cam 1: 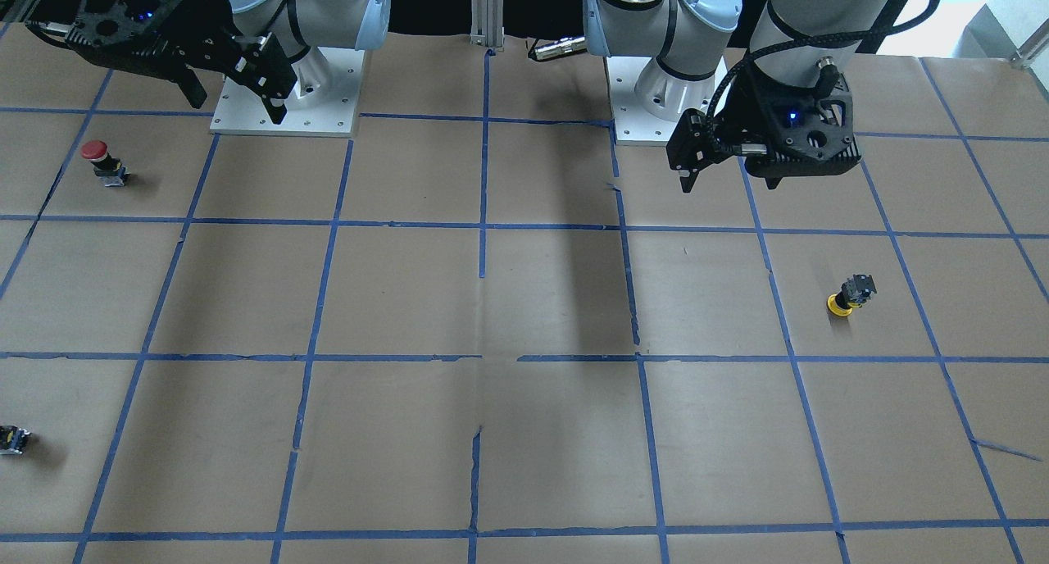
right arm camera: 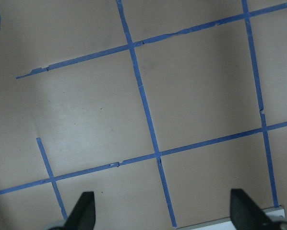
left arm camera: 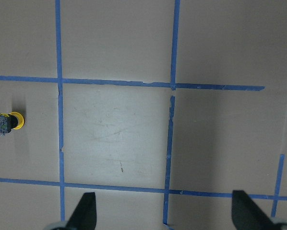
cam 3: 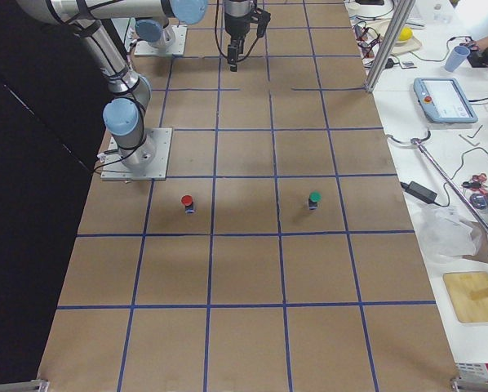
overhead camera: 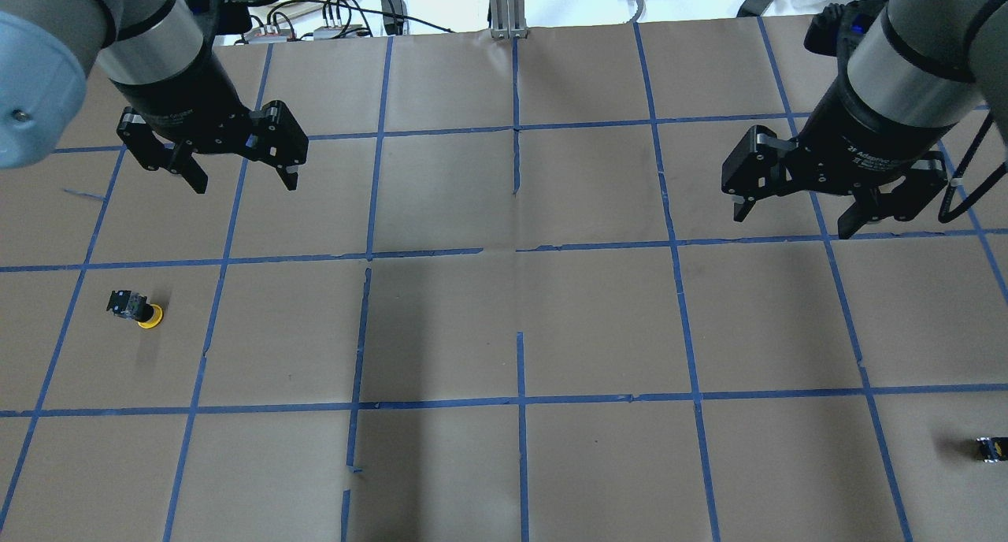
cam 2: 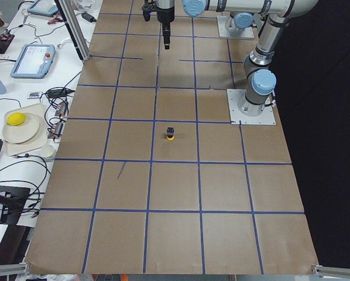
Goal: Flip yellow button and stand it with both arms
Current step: 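Move the left gripper down over the yellow button lying on its side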
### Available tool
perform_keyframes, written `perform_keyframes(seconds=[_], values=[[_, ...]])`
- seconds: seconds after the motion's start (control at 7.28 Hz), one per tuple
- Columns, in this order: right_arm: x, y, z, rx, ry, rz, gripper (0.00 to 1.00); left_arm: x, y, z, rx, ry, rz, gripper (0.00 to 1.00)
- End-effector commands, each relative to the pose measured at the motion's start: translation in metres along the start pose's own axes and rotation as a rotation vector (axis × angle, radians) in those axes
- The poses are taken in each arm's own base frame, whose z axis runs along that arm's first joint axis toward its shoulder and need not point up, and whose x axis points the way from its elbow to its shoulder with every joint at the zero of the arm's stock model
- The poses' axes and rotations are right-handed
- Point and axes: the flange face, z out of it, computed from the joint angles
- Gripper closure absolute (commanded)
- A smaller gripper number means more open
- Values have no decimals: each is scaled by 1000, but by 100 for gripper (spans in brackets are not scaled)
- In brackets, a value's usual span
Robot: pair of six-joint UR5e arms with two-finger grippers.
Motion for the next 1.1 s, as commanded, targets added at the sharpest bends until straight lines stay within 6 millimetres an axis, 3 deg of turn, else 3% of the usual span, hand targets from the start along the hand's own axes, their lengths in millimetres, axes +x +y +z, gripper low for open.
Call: perform_keyframes(seconds=[0.0,0.14,0.27,0.41,0.55,0.69,0.82,0.96], values=[[0,0,0,0,0,0,0,-78,-13,39,-54,25,-28,0],[1,-1,-1,3,-1,2,0,-122,-19,57,-33,29,-67,0],[1,-2,-1,9,-2,-6,0,-186,-24,101,29,10,-65,0],[1,-2,-1,11,-1,-6,0,-214,-16,131,5,30,-92,1],[1,-2,-2,14,-3,-6,0,-234,-19,144,44,10,-53,0],[2,-2,-2,14,-1,-3,0,-264,-22,163,45,10,37,0],[2,-2,-2,14,-1,-3,0,-298,-14,188,23,54,-15,1],[2,-3,-2,16,0,-5,0,-316,-11,209,21,107,-5,1]])
